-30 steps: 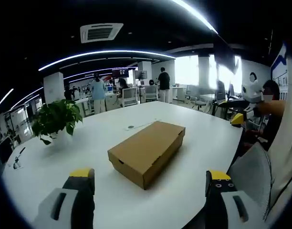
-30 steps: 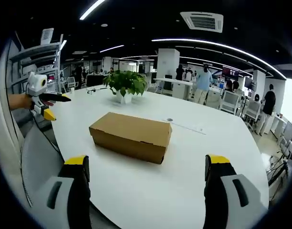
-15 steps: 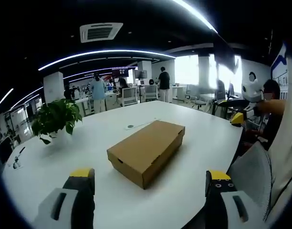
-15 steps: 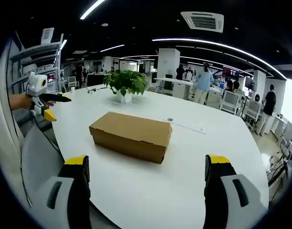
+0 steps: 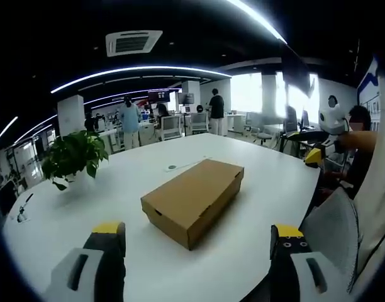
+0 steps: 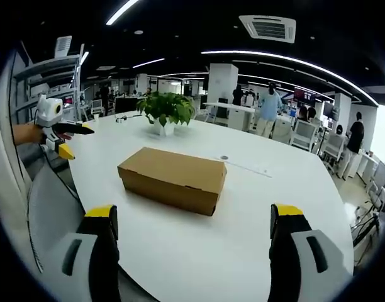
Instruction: Operate the shoe box by opening the lid, removing the specified soft item, and placing it in the target area until the item is outside and the box remains undamaged.
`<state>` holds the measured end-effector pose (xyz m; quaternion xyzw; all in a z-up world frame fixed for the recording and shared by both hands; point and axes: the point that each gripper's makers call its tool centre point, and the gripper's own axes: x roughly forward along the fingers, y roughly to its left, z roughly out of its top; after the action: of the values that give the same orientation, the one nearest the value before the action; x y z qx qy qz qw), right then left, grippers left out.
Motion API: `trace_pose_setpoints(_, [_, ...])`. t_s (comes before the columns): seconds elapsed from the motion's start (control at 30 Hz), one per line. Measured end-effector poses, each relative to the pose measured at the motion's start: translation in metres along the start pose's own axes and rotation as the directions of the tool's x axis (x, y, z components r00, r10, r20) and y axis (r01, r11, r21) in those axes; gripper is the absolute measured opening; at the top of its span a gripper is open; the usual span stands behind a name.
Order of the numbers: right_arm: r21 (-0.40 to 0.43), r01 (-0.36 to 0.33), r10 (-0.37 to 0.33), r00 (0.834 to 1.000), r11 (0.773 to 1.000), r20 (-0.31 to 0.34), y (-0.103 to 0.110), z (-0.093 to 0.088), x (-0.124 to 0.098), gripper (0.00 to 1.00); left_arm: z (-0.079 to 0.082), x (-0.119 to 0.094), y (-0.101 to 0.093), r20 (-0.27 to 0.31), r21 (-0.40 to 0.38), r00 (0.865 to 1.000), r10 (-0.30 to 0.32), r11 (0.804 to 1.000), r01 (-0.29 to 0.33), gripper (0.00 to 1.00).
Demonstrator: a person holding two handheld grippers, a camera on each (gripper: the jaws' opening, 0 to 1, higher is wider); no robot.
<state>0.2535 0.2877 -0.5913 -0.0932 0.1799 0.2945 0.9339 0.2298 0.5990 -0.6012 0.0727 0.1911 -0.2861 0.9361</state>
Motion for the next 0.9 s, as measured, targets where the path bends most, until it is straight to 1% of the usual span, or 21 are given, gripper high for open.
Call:
trace_pose_setpoints(0.63, [0.002, -0.003, 0.003, 1.0, 1.0, -0.008, -0.0005, -0.0024, -0.0002, 0.96, 0.0013, 0.0033, -0.0023, -0.001, -0.002, 1.0, -0.005, 1.0, 0.005, 0.96])
trace_pose_setpoints(0.9, [-0.001, -0.008, 0.008, 1.0, 1.0, -0.015, -0.0015, -0.0053, 0.0011, 0.95, -0.0016, 0.0067, -0.0036, -0.012, 0.0, 1.0, -0.01, 1.0, 0.01, 0.95])
